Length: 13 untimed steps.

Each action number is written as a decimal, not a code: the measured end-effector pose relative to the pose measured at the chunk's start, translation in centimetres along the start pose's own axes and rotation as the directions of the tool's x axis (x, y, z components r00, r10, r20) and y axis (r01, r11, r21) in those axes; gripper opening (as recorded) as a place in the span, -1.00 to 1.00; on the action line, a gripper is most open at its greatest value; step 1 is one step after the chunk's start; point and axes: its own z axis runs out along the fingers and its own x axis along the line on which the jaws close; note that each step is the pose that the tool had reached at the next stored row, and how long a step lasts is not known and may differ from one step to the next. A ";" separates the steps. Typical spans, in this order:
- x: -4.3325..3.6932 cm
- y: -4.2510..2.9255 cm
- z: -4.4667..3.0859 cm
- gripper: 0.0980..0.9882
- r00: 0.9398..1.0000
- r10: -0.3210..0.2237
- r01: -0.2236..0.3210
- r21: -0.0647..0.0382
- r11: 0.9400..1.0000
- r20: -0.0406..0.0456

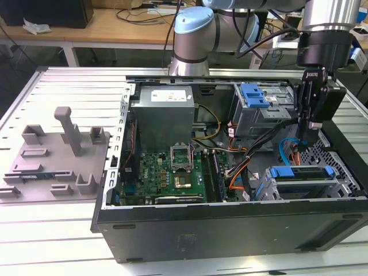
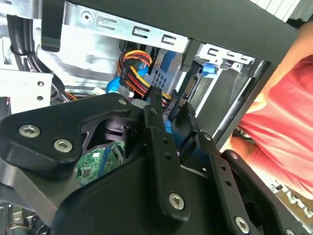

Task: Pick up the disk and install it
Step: 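Insert the first disk wire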

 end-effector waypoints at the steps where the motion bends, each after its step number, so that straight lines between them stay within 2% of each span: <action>1: -0.01 0.00 0.02 -0.44 1.000 -0.004 0.004 0.002 1.000 0.000; 3: -0.01 -0.01 0.03 -0.44 1.000 -0.010 0.010 0.006 1.000 -0.001; 7: -0.03 0.01 0.04 -0.44 1.000 -0.010 0.010 0.006 1.000 -0.001; 13: -0.06 0.06 0.10 -0.44 1.000 -0.009 0.009 0.008 1.000 -0.012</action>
